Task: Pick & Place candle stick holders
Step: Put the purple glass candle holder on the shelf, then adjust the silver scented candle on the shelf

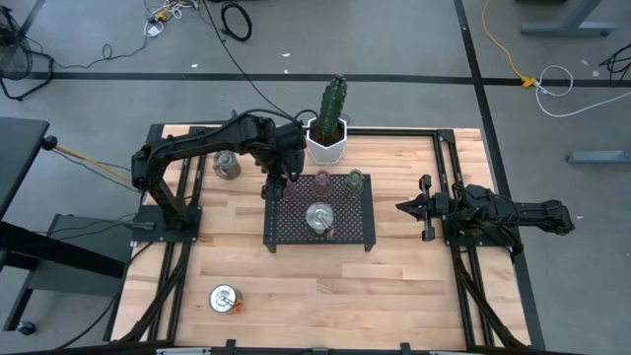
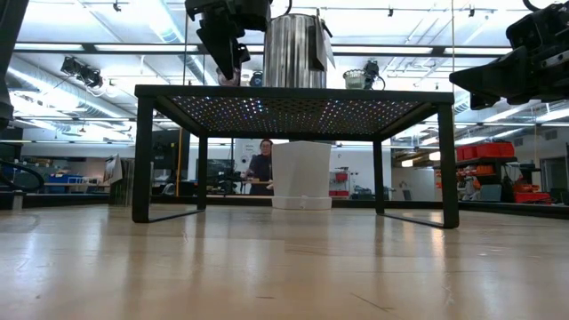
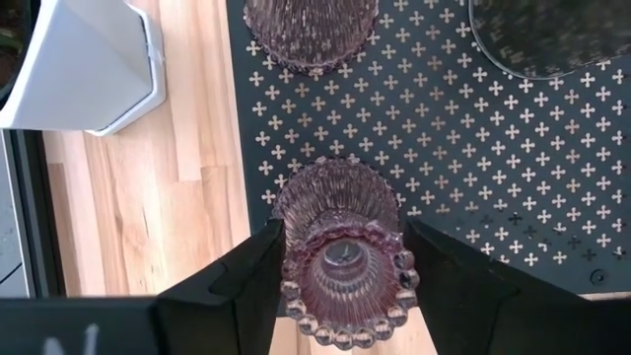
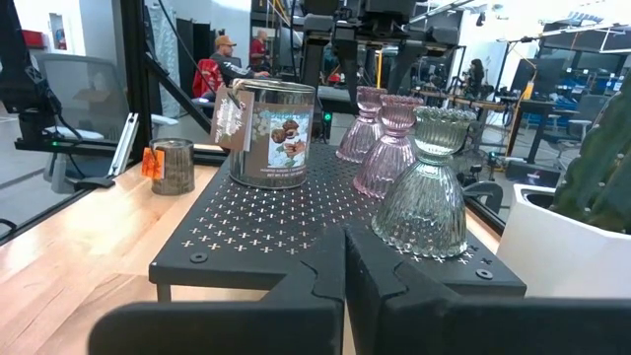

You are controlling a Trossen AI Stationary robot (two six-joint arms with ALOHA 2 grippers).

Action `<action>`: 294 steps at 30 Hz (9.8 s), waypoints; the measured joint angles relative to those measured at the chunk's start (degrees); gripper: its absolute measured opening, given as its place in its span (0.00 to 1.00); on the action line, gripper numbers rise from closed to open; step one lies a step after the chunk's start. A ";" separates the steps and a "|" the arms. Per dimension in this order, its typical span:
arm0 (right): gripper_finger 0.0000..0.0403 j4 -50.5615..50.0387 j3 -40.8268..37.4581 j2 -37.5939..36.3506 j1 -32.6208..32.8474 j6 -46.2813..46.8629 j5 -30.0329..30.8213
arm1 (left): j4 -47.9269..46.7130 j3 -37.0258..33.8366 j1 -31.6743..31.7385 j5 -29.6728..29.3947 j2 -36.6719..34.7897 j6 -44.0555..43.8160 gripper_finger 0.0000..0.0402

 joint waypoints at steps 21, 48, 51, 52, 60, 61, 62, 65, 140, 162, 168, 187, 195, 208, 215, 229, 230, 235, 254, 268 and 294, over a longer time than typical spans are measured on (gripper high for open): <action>0.00 -0.01 0.00 0.00 -0.02 0.01 -0.02 | 1.21 0.02 -0.98 -0.94 0.04 -1.56 0.78; 0.00 0.01 0.00 0.00 -0.01 0.00 -0.02 | -1.92 0.02 -4.22 -4.99 -10.73 -3.34 0.79; 0.00 0.01 0.00 0.00 -0.02 0.01 -0.02 | -1.94 -0.02 -5.02 -4.98 -12.19 -5.10 0.79; 0.00 0.01 0.00 0.00 -0.02 -0.01 -0.02 | -2.07 -0.02 -5.18 -4.98 -12.54 -5.84 0.79; 0.00 0.01 0.00 0.00 -0.02 0.01 -0.01 | -2.08 -0.07 -5.17 -5.00 -13.61 -7.97 0.79; 0.00 0.01 0.00 0.00 -0.02 -0.01 0.00 | -2.16 -0.07 -5.39 -5.01 -13.64 -8.16 0.79; 0.00 -0.01 0.00 0.00 0.00 -0.01 0.00 | -2.22 -0.07 -5.60 -5.02 -13.69 -8.98 0.79; 0.00 0.01 0.01 0.00 -0.02 0.01 -0.01 | -2.30 -0.07 -6.19 -5.21 -14.06 -9.50 0.79; 0.00 0.01 0.02 0.00 -0.02 0.01 0.00 | 23.03 -22.93 -9.73 -16.18 -49.27 -22.47 0.79; 0.00 23.45 0.56 0.66 -0.06 27.17 14.87 | 23.33 -22.93 -9.73 -16.57 -49.24 -22.48 0.79; 0.00 21.97 6.35 6.37 -0.02 25.39 13.93 | 23.35 -22.93 -9.73 -16.56 -49.65 -22.32 0.79; 0.00 18.33 36.65 37.42 0.00 11.99 5.31 | 23.40 -22.93 -9.73 -16.55 -49.79 -22.12 0.79; 0.00 9.54 52.75 48.75 0.02 9.04 1.86 | 23.38 -22.93 -9.73 -16.63 -51.53 -22.07 0.79; 0.01 9.18 65.95 60.13 0.06 8.05 -5.18 | 23.40 -22.91 -9.73 -17.64 -53.51 -21.89 0.79; 0.18 7.95 67.80 62.55 0.82 7.29 -5.11 | 23.38 -22.91 -9.72 -17.64 -53.51 -21.93 0.79; 0.68 7.03 67.80 65.27 0.77 12.47 -5.86 | 22.87 -22.91 -9.72 -18.27 -53.48 -22.46 0.79; 0.71 7.03 67.80 65.47 0.79 12.27 -7.01 | 22.87 -22.91 -9.72 -18.29 -53.48 -22.46 0.79; 0.77 7.09 67.80 66.32 0.88 13.62 -8.59 | 22.87 -22.91 -9.73 -18.29 -53.48 -22.46 0.79; 0.71 -13.57 82.26 72.25 3.31 3.86 -8.05 | 22.87 -22.91 -9.72 -18.28 -53.48 -22.44 0.79; 0.75 -26.46 82.93 79.22 3.88 3.11 -11.17 | 21.49 -22.91 -9.73 -18.28 -53.48 -22.44 0.79; 0.78 -30.13 82.88 83.82 4.20 9.12 -5.64 | 21.17 -22.91 -9.70 -18.29 -53.46 -22.42 0.79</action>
